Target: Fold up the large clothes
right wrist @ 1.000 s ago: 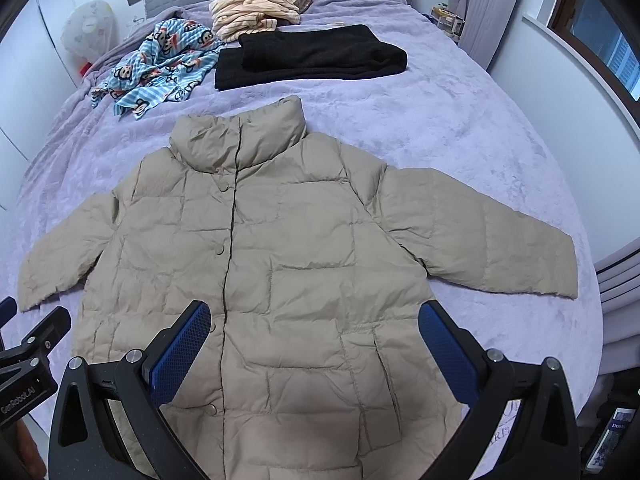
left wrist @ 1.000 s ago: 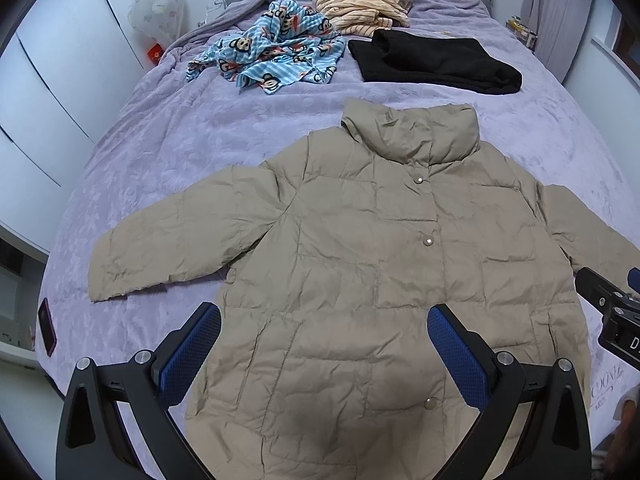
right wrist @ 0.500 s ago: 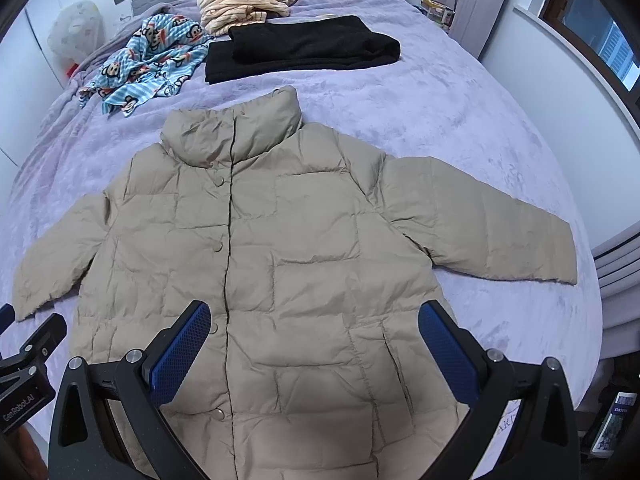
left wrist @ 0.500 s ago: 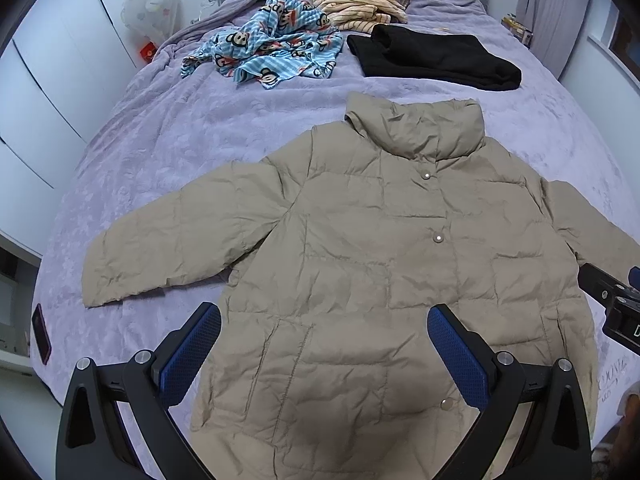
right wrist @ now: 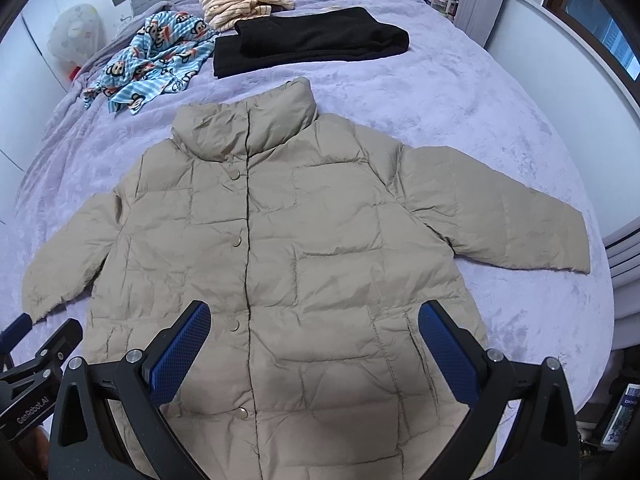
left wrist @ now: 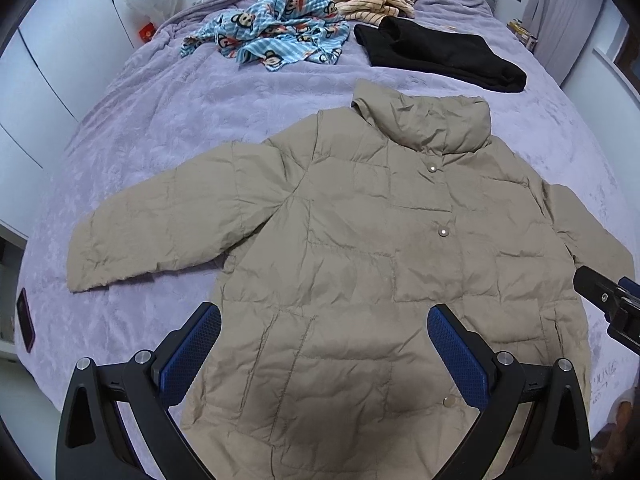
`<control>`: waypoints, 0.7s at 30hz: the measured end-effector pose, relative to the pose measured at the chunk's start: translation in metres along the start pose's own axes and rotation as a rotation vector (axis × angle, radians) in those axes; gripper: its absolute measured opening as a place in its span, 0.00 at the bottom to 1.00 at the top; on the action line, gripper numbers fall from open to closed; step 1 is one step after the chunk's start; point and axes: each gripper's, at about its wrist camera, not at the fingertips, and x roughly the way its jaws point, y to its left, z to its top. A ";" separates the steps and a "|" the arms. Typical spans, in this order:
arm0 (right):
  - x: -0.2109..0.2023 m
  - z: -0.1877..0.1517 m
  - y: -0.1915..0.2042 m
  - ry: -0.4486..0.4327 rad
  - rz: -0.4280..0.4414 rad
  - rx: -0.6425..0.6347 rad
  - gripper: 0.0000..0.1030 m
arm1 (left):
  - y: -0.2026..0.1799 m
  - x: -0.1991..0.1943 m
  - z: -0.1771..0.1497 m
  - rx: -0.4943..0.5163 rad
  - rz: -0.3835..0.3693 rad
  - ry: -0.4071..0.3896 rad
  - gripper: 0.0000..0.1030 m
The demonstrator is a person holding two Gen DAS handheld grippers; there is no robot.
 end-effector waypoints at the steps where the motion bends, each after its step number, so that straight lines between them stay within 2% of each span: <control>1: 0.001 -0.001 0.001 0.000 0.017 0.002 1.00 | 0.005 0.003 -0.002 -0.013 -0.011 0.006 1.00; 5: 0.011 -0.007 0.014 0.011 0.109 -0.002 1.00 | 0.030 0.017 -0.009 -0.049 -0.035 -0.006 1.00; 8: 0.025 -0.017 0.034 0.040 0.166 -0.034 1.00 | 0.061 0.032 -0.013 -0.104 -0.083 -0.010 1.00; 11: 0.043 -0.029 0.063 0.116 0.246 -0.081 1.00 | 0.108 0.051 -0.016 -0.211 -0.145 -0.024 1.00; 13: 0.053 -0.039 0.083 0.149 0.258 -0.122 1.00 | 0.148 0.065 -0.020 -0.305 -0.165 -0.049 1.00; 15: 0.061 -0.049 0.104 0.148 0.242 -0.163 1.00 | 0.187 0.080 -0.026 -0.399 -0.192 -0.068 1.00; 19: 0.076 -0.065 0.130 0.166 0.290 -0.171 1.00 | 0.262 0.124 -0.040 -0.602 -0.267 -0.073 1.00; 21: 0.082 -0.070 0.140 0.154 0.303 -0.177 1.00 | 0.286 0.146 -0.043 -0.672 -0.263 -0.065 1.00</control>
